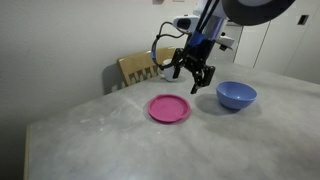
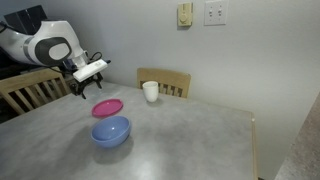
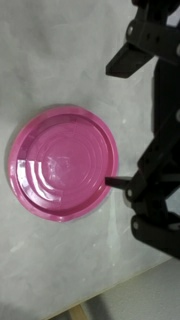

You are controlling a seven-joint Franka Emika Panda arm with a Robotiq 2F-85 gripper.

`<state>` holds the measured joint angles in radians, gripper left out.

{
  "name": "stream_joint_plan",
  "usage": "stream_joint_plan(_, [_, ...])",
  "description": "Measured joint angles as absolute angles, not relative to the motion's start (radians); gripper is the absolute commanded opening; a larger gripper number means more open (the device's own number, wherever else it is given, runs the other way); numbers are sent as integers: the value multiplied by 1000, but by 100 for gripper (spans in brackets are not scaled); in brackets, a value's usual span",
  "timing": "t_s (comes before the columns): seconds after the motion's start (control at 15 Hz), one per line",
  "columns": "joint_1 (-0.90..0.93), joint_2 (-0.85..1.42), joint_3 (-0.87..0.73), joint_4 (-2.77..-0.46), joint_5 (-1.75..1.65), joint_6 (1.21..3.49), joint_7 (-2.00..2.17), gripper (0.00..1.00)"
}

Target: Put the pink plate on top of the blue bowl

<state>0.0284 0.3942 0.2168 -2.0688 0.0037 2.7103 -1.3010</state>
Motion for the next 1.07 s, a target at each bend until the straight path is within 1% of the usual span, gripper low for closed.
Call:
stream_joint_plan(0.4, [30, 395, 218, -2069, -3, 2711, -1283, 100])
stream_joint_plan(0.6, [42, 395, 209, -2068, -67, 2705, -1221, 100])
stream_joint_plan(0.8, [66, 413, 199, -2053, -143, 2653, -1164, 100])
stream_joint_plan(1.07, [86, 479, 211, -2001, -157, 2583, -1169, 100])
